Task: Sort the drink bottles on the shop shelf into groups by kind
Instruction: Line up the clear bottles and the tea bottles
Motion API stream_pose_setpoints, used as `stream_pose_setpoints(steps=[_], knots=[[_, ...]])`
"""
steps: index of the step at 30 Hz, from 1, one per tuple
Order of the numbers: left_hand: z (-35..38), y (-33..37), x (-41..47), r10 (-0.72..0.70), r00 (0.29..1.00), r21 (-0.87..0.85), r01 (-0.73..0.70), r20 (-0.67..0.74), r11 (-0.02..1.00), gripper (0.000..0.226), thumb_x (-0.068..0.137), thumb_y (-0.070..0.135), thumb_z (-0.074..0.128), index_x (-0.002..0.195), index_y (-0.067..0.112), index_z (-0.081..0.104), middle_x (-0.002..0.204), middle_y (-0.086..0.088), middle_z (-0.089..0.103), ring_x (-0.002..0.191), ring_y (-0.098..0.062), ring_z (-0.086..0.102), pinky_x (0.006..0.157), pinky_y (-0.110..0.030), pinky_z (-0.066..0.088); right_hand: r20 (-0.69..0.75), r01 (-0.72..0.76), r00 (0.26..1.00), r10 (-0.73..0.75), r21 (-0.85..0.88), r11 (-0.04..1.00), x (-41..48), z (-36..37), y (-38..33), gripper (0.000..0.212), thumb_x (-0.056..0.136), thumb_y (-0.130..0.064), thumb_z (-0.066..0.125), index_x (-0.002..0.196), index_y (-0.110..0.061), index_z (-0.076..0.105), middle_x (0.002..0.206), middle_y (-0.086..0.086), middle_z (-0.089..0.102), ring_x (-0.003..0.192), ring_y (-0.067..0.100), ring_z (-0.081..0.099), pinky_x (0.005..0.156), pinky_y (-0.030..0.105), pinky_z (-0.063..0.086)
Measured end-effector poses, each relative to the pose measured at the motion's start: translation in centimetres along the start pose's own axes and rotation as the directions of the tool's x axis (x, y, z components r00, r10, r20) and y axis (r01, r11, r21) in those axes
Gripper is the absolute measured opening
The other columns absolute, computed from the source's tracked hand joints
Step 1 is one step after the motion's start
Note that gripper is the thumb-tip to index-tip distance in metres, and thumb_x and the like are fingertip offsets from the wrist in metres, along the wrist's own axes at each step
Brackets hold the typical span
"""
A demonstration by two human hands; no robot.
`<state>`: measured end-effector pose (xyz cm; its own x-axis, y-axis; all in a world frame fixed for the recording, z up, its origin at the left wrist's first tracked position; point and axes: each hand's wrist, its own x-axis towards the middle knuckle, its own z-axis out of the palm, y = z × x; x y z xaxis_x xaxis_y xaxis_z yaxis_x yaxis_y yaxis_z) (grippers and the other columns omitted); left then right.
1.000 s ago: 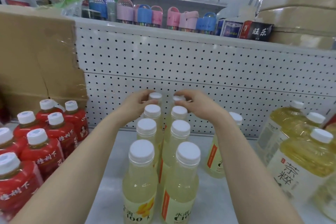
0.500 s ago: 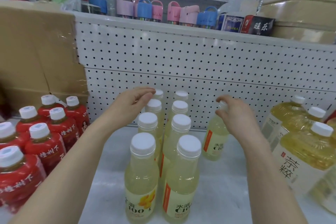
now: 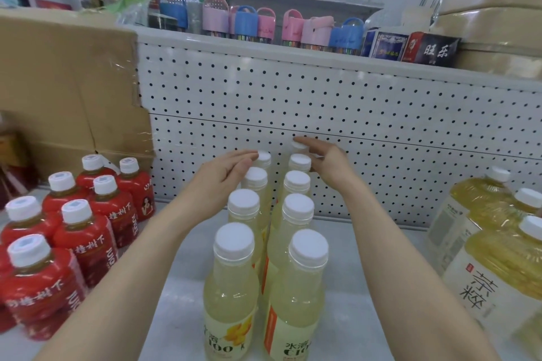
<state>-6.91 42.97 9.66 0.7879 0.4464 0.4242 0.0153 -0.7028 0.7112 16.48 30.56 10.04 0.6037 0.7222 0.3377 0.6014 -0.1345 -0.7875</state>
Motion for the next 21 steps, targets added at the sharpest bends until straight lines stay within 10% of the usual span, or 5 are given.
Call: stream_pose_setpoints(steps=[10, 14, 21], knots=[[0.1, 0.7, -0.8, -0.042, 0.999, -0.025, 0.042, 0.017, 0.999, 0.041, 0.107, 0.033, 0.035, 0.142, 0.023, 0.052, 0.148, 0.016, 0.046, 0.13, -0.002, 0.045, 0.095, -0.001, 0.032, 0.045, -0.135, 0.989, 0.144, -0.162, 0.978, -1.9, -0.1, -1.3, 0.052, 0.109, -0.037, 0.033, 0.16, -0.031, 0.024, 0.153, -0.002, 0.048, 0.126, 0.022, 0.059, 0.107, 0.039, 0.046], [-0.8, 0.9, -3.6, -0.042, 0.988, -0.247, 0.005, -0.146, 0.969, 0.03, 0.105, 0.034, 0.042, 0.129, 0.033, 0.06, 0.13, 0.019, 0.061, 0.12, -0.008, 0.058, 0.108, -0.035, 0.043, -0.321, 0.048, 0.945, -0.065, -0.062, 0.997, -7.8, -0.3, -2.9, 0.041, 0.108, -0.035, 0.033, 0.147, -0.03, 0.045, 0.123, -0.007, 0.063, 0.113, 0.017, 0.06, 0.103, 0.046, 0.048], [-0.2, 2.7, -12.1, 0.184, 0.974, -0.147, -0.203, -0.133, 0.968, 0.045, 0.084, 0.055, 0.062, 0.125, 0.036, 0.062, 0.133, 0.018, 0.051, 0.121, 0.003, 0.051, 0.086, -0.006, 0.043, -0.341, 0.312, 0.875, -0.344, -0.146, 0.939, -22.6, 4.7, -5.7, 0.039, 0.099, -0.051, 0.043, 0.135, -0.037, 0.05, 0.118, -0.015, 0.063, 0.105, 0.008, 0.062, 0.084, 0.019, 0.049]])
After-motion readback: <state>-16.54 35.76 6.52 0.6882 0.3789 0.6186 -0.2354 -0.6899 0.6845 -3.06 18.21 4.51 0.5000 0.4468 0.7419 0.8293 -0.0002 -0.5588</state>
